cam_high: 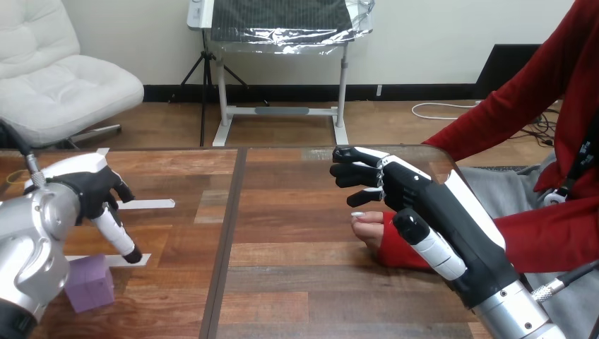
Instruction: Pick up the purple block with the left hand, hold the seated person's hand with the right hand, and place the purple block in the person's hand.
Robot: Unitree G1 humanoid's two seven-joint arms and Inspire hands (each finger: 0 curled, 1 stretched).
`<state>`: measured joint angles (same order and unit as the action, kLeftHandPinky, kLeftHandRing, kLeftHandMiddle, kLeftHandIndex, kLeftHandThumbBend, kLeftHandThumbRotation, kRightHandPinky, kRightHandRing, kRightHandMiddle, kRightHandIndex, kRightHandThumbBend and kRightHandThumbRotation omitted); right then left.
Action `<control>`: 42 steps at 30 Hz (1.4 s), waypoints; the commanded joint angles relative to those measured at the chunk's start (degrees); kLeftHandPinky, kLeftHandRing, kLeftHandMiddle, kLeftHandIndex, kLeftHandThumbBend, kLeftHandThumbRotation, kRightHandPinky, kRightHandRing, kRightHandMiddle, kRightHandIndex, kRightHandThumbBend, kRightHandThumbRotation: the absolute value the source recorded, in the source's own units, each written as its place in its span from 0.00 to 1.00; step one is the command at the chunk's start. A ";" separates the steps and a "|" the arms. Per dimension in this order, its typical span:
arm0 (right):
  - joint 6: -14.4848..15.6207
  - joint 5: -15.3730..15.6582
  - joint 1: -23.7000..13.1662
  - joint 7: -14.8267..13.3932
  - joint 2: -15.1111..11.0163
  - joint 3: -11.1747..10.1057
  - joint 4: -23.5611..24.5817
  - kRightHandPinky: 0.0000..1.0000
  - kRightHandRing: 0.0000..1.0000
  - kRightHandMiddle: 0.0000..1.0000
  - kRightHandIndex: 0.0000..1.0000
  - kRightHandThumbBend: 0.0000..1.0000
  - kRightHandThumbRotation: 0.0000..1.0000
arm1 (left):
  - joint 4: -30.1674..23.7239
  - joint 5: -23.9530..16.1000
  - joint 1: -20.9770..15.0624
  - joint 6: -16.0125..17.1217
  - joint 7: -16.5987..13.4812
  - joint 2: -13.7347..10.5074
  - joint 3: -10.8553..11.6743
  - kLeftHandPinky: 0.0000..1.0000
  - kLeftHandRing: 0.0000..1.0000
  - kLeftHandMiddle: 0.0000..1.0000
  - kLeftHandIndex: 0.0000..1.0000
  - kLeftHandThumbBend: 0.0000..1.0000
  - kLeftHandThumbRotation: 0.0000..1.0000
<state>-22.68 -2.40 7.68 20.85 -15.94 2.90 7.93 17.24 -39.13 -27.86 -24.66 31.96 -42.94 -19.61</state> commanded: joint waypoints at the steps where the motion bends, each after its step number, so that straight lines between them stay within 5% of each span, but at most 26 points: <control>1: -0.72 -0.69 -2.69 -0.73 0.25 -1.08 1.30 0.69 0.79 0.80 0.82 0.98 1.00 | -3.22 -1.16 -0.92 0.01 1.19 -2.06 0.61 0.79 0.82 0.82 0.81 0.97 0.08; 7: -0.43 -0.74 -2.65 -0.67 0.20 -1.05 1.47 0.69 0.79 0.80 0.82 0.99 1.00 | -2.92 -1.05 -0.70 0.43 1.98 -2.32 0.76 0.70 0.78 0.81 0.82 0.97 0.05; 15: -0.07 -0.68 -2.60 -0.69 0.17 -1.01 1.80 0.69 0.79 0.80 0.82 1.00 1.00 | -3.41 -0.62 0.06 2.98 3.34 -3.45 1.06 0.73 0.84 0.85 0.83 0.97 0.02; 31: -0.44 -0.98 -2.73 -0.48 0.09 -1.08 1.65 0.69 0.79 0.80 0.82 1.00 1.00 | -1.91 -1.21 0.15 0.71 5.93 -3.30 0.40 0.76 0.90 0.91 0.85 0.99 0.03; 42: -0.31 -1.02 -2.68 -0.41 0.04 -1.08 1.70 0.69 0.79 0.79 0.82 1.00 1.00 | -0.31 -2.95 0.32 2.89 5.96 -4.07 -0.95 0.65 0.81 0.86 0.72 1.00 0.08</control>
<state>-22.67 -2.41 7.68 20.85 -15.94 2.88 7.93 16.33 -40.24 -25.57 -22.76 38.04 -44.70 -19.90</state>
